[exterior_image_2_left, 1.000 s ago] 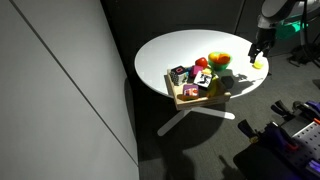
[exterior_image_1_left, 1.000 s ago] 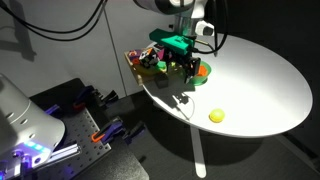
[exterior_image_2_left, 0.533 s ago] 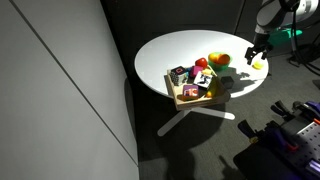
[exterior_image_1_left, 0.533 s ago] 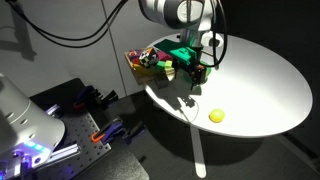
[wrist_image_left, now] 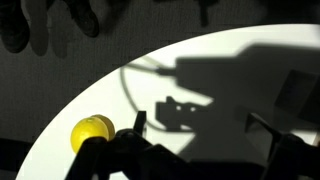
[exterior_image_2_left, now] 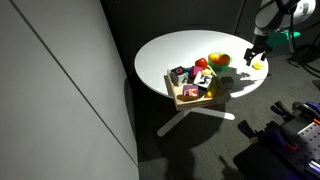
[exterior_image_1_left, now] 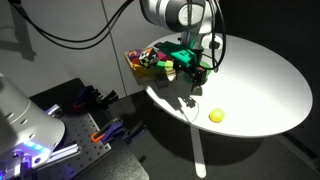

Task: Pick up the yellow lemon toy and put it in the tray

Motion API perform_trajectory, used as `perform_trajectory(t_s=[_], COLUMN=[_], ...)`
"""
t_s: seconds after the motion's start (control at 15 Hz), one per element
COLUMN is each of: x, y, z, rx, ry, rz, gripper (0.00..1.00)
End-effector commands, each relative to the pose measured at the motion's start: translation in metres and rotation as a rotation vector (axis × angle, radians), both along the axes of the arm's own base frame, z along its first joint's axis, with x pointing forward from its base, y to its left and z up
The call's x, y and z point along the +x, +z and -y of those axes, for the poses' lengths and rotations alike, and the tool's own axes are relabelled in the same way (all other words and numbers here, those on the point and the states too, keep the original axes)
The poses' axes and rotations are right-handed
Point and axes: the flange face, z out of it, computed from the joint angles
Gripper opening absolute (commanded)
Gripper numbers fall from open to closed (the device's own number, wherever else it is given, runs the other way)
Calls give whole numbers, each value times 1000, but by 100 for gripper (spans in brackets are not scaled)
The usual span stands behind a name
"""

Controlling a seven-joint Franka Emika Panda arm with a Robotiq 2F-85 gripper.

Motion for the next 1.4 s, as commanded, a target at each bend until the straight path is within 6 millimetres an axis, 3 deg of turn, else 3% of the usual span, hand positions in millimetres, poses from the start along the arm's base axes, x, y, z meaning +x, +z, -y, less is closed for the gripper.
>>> perform_trajectory(t_s=[0.0, 0.4, 1.33], x=[0, 5, 34], y=[0, -3, -52], z=[0, 8, 88], rx=[0, -1, -62], ry=[0, -19, -237], rz=[-1, -4, 21], gripper=[100, 100, 100])
